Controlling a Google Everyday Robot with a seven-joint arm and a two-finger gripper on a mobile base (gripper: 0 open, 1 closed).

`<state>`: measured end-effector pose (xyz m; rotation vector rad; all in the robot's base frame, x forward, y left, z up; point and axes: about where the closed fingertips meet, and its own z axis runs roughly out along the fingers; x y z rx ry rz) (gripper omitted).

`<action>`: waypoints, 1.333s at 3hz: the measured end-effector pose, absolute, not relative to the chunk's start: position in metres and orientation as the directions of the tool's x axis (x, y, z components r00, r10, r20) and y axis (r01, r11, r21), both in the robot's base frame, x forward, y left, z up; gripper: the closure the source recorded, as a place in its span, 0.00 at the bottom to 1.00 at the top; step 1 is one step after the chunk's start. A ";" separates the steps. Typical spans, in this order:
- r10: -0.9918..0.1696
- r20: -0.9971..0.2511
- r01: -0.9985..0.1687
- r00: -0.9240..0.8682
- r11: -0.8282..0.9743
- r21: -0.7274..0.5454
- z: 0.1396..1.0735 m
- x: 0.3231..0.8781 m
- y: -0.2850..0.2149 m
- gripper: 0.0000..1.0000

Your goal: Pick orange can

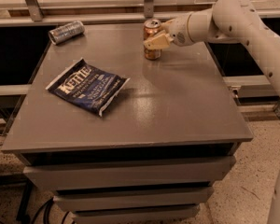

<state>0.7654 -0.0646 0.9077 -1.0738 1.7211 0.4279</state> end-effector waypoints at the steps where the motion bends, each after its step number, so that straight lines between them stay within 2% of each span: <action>1: -0.466 -0.881 -0.817 -0.086 0.539 -0.206 0.910 0.764 -0.067 0.87; 2: -0.467 -0.880 -0.811 -0.085 0.546 -0.212 0.918 0.765 -0.074 1.00; 4: -0.485 -0.873 -0.796 -0.053 0.548 -0.257 0.951 0.768 -0.088 1.00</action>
Offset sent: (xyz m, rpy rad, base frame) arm 0.0011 -0.0248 0.0238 -0.0172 -0.0186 -0.0329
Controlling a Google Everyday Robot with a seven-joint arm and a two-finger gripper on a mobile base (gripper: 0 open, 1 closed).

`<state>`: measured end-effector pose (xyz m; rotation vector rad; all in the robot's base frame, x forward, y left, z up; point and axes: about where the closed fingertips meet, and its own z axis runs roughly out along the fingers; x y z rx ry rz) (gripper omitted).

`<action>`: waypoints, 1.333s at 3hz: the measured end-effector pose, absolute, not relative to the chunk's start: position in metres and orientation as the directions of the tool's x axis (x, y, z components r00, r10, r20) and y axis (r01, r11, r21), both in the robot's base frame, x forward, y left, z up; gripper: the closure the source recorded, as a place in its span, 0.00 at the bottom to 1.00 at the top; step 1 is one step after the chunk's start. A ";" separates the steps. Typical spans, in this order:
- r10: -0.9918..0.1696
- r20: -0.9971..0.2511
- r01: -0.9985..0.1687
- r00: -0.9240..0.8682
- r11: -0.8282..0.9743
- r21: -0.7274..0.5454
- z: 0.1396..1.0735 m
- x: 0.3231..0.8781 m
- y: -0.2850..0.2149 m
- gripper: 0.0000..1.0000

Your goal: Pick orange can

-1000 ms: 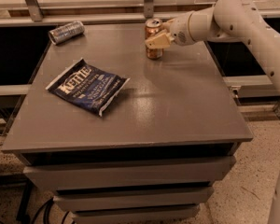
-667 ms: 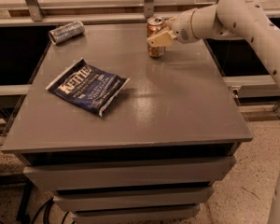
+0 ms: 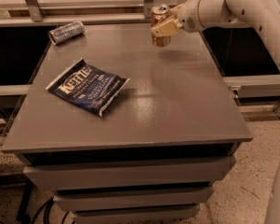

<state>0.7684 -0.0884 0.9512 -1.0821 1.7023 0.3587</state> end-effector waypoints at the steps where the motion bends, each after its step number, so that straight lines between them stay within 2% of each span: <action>1: -0.504 -0.863 -0.789 -0.033 0.543 -0.287 0.971 0.768 -0.093 1.00; 4: -0.539 -0.842 -0.802 0.010 0.499 -0.329 1.011 0.765 -0.091 1.00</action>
Offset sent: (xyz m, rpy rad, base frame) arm -0.0037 -0.0155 0.0600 -0.0635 -0.0507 0.0006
